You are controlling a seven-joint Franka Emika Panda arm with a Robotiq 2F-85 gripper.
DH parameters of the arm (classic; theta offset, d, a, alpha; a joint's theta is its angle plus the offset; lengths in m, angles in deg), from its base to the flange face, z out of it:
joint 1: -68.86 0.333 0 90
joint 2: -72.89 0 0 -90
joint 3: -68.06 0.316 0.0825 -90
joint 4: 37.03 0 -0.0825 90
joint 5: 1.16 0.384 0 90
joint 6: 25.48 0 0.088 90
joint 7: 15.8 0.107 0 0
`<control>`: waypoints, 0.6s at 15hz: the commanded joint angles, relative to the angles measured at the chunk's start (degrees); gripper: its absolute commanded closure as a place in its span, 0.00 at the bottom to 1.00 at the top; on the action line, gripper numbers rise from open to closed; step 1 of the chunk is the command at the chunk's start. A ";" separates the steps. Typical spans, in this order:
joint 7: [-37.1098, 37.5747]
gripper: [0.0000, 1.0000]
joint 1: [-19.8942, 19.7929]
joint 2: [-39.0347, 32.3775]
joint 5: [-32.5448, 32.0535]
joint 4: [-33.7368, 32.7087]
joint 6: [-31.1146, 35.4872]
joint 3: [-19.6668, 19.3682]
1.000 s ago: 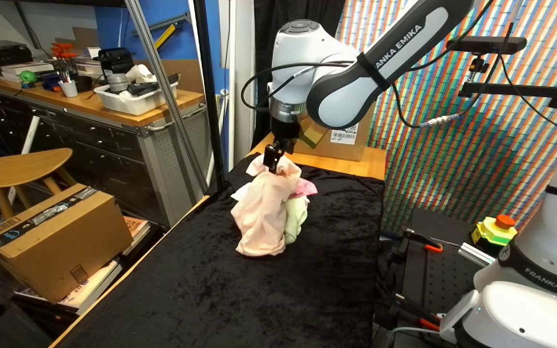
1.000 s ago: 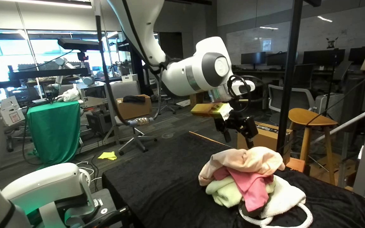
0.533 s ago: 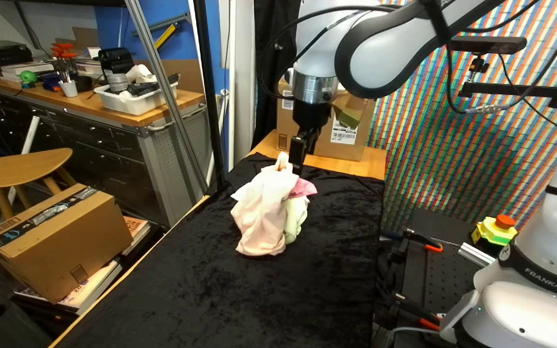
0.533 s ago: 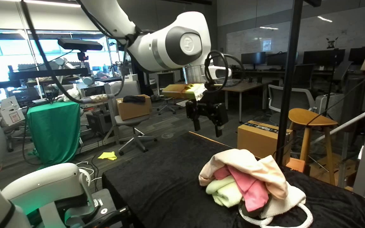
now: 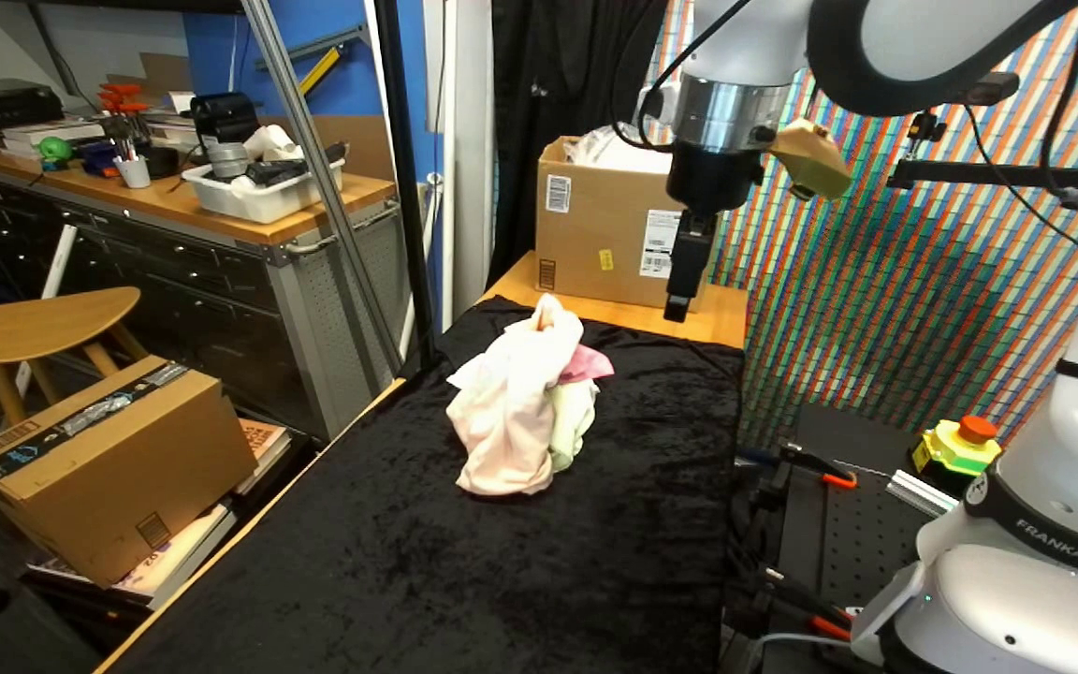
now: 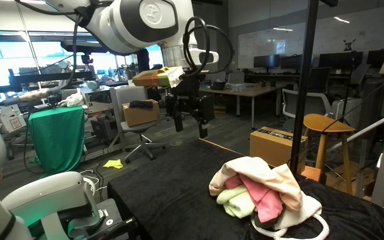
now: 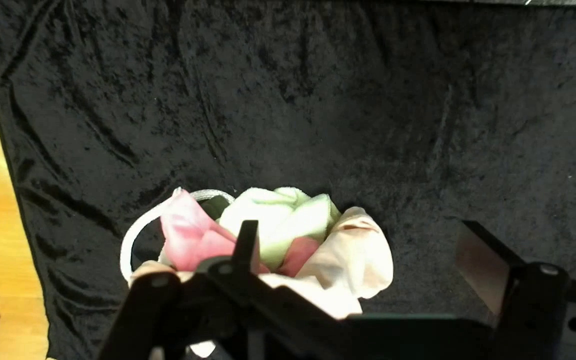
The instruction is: Pick up all the clothes and plush toy, then put them in one place
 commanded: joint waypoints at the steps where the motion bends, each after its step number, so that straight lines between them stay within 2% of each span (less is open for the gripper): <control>1: -4.01 0.00 0.88 9.82 1.70 5.24 -2.28 -1.75; 6: -7.27 0.00 0.81 16.69 1.72 9.10 -1.31 -4.08; 7: -5.17 0.00 -0.04 12.53 0.50 6.70 -2.44 -2.60; 9: -5.92 0.00 -0.06 14.50 0.53 7.75 -2.44 -3.24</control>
